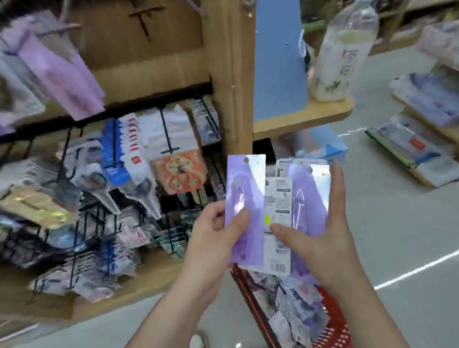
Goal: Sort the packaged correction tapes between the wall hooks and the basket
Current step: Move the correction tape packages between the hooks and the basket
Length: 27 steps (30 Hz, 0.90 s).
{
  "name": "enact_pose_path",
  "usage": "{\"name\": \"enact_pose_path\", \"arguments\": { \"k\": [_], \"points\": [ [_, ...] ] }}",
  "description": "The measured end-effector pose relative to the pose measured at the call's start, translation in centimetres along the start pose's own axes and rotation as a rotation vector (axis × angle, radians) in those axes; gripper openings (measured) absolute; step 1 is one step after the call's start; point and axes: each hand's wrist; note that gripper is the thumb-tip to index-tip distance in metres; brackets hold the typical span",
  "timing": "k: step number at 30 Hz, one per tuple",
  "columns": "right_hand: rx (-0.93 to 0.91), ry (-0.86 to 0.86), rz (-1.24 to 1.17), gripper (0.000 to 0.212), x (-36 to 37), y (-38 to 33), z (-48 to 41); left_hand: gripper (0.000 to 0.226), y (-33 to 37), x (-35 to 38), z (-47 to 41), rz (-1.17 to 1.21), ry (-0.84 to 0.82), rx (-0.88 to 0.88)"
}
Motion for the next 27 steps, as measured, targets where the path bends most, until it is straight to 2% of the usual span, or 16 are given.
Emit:
{"name": "enact_pose_path", "arguments": {
  "k": [2, 4, 6, 11, 15, 22, 27],
  "points": [
    [-0.038, -0.087, 0.040, 0.104, 1.8, -1.8, -1.0, 0.020, 1.6, -1.8, 0.9, 0.004, 0.068, 0.089],
    [-0.031, -0.170, -0.007, 0.080, 3.7, -3.2, -2.0, 0.019, 3.1, -3.7, 1.9, 0.025, 0.109, 0.147],
    [-0.017, -0.231, -0.066, 0.068, 5.8, -4.2, -2.7, 0.019, 4.4, -5.7, 2.9, 0.057, 0.147, 0.171],
    [-0.003, -0.286, -0.225, 0.061, 11.3, -5.5, -4.0, 0.027, 7.5, -10.8, 4.5, 0.092, 0.244, 0.202],
    [-0.017, -0.317, -0.269, 0.060, 15.0, -6.4, -4.8, 0.030, 9.7, -14.0, 5.2, 0.078, 0.246, 0.258],
    [-0.116, -0.332, -0.219, 0.064, 18.3, -8.4, -6.7, 0.016, 12.3, -16.6, 3.0, -0.034, 0.281, 0.417],
    [-0.057, -0.299, -0.376, 0.058, 20.4, -8.8, -7.9, 0.015, 13.8, -17.9, 2.3, 0.101, 0.348, 0.491]
  ]
}}
Point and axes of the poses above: each hand's wrist, its own z-axis away from the middle knuckle, its own x-axis out of the palm, y = z × x, and after that the axes turned 7 degrees about -y, right-handed
